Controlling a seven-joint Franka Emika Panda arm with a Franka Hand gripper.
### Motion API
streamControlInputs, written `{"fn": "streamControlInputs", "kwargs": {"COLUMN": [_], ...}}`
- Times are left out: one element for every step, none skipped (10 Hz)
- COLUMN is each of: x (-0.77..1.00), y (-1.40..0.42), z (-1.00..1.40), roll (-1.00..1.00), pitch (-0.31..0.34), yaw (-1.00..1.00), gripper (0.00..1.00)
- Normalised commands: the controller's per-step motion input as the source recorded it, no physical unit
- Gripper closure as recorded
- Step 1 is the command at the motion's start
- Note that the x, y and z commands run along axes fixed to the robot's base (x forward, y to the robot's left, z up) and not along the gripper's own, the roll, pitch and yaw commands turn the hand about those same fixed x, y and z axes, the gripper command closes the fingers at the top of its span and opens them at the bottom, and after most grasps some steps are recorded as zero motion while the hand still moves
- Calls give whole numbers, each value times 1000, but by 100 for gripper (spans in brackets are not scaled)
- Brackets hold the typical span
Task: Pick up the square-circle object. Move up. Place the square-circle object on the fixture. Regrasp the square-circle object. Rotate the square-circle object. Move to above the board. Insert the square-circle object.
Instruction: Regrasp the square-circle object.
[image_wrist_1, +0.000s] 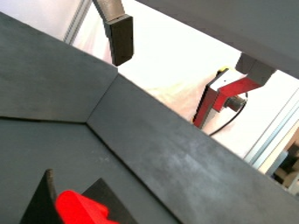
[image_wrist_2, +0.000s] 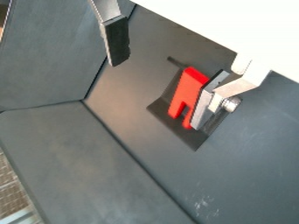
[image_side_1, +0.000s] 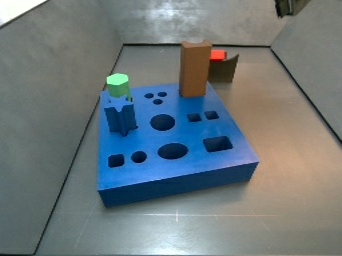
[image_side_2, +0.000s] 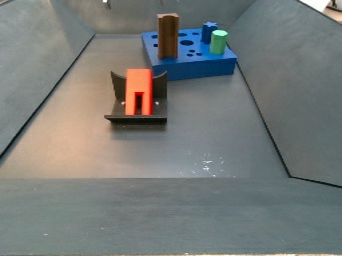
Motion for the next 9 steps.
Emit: {"fn": "streamControlInputs", "kwargs": {"x": [130,118,94,40,43,57,65,74,84], "y": [-37,-36,-43,68,70,61,53,50,47], "z": [-17,-14,-16,-1000,-1000,-1000,-1000,-1000,-1000], "roll": [276,225,187,115,107,106,96,82,69], "pitch": [112,94,54,56,42,-3,-27,-42,-55], "yaw": [197,202,201,164,149,138,126,112,93], "gripper": [0,0,0,0,0,0,0,0,0]}}
